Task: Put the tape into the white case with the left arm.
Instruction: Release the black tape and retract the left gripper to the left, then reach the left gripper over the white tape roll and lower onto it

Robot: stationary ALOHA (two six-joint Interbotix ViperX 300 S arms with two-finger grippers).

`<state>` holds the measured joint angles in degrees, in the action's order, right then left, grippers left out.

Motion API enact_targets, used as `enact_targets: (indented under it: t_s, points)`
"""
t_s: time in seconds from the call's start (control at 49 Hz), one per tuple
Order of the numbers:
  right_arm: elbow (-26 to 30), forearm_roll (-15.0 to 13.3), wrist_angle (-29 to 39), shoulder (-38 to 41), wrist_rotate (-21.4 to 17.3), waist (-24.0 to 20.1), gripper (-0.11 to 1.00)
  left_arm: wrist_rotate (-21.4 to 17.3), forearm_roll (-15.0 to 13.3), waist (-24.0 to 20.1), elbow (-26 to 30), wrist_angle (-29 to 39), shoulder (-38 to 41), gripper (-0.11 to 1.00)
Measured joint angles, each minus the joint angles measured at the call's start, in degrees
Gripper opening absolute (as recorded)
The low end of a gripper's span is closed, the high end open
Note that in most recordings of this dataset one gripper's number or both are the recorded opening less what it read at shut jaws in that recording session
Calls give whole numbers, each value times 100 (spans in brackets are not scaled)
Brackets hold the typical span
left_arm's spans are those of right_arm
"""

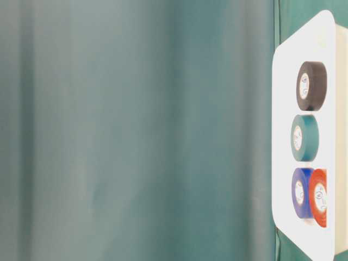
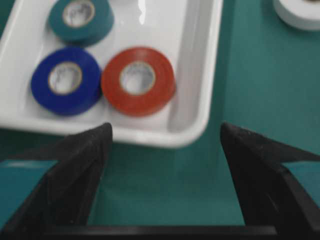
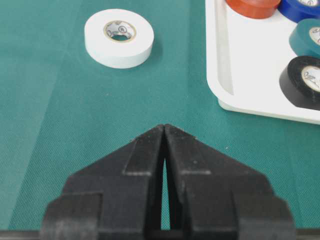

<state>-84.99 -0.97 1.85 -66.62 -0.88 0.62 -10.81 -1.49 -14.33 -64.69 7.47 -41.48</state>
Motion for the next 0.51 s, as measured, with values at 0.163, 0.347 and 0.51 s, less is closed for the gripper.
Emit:
enact_targets:
  t_s: [0.163,0.347,0.51]
  points:
    - [0,0,0,0,9,0,-10,202,0,0,-580,0,-958,87]
    - [0,0,0,-9,0,0,-10,378,0,53,-1107,35,-2004,87]
    - [0,0,0,-9,9,0,-10,378,0,229,-1283,132,-2531,87]
